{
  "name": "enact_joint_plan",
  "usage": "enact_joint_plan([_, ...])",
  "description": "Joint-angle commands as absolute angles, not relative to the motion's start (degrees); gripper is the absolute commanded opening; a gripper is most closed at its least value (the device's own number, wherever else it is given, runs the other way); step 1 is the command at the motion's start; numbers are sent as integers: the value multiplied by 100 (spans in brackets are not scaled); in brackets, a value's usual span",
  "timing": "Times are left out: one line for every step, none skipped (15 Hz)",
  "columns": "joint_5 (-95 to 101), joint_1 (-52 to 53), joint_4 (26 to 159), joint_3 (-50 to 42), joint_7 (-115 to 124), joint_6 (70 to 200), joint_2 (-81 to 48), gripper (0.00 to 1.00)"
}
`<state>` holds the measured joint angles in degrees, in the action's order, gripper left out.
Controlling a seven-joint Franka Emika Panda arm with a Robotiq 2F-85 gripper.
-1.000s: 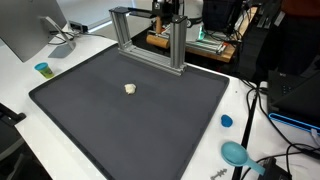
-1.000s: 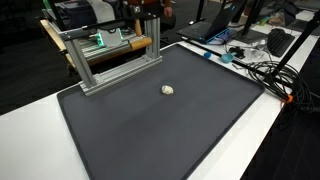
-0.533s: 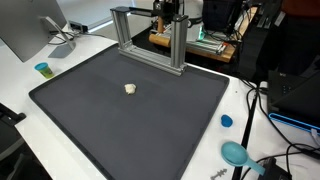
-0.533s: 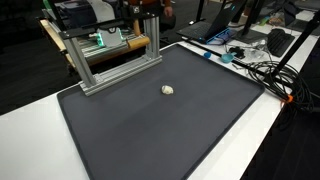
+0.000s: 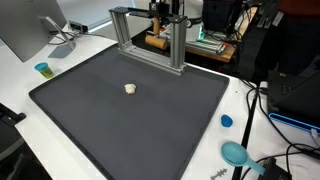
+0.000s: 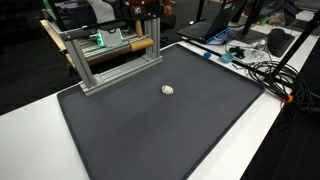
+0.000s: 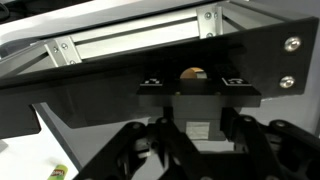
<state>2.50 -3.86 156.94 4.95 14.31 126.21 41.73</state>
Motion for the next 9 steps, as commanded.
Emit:
enact_joint_plan([427,-569,15328,530,1482,13040,3750,23])
enact_joint_plan([460,-588,15227,547,1489,13194,3635,23])
enact_joint_plan([544,-634,15084,620,1559,13375,3494,23])
enact_joint_plan([629,-666,14953,681,1598,13514,3371,23])
enact_joint_plan([670,-670,14786,741,1643,13583,3221,23])
enact_joint_plan([672,-647,14647,768,1651,13565,3115,23])
enact_joint_plan([598,-550,14518,769,1603,13447,3037,23])
enact_joint_plan([563,-536,14911,639,1490,13518,3321,48])
enact_joint_plan([568,-514,14785,669,1497,13515,3211,48])
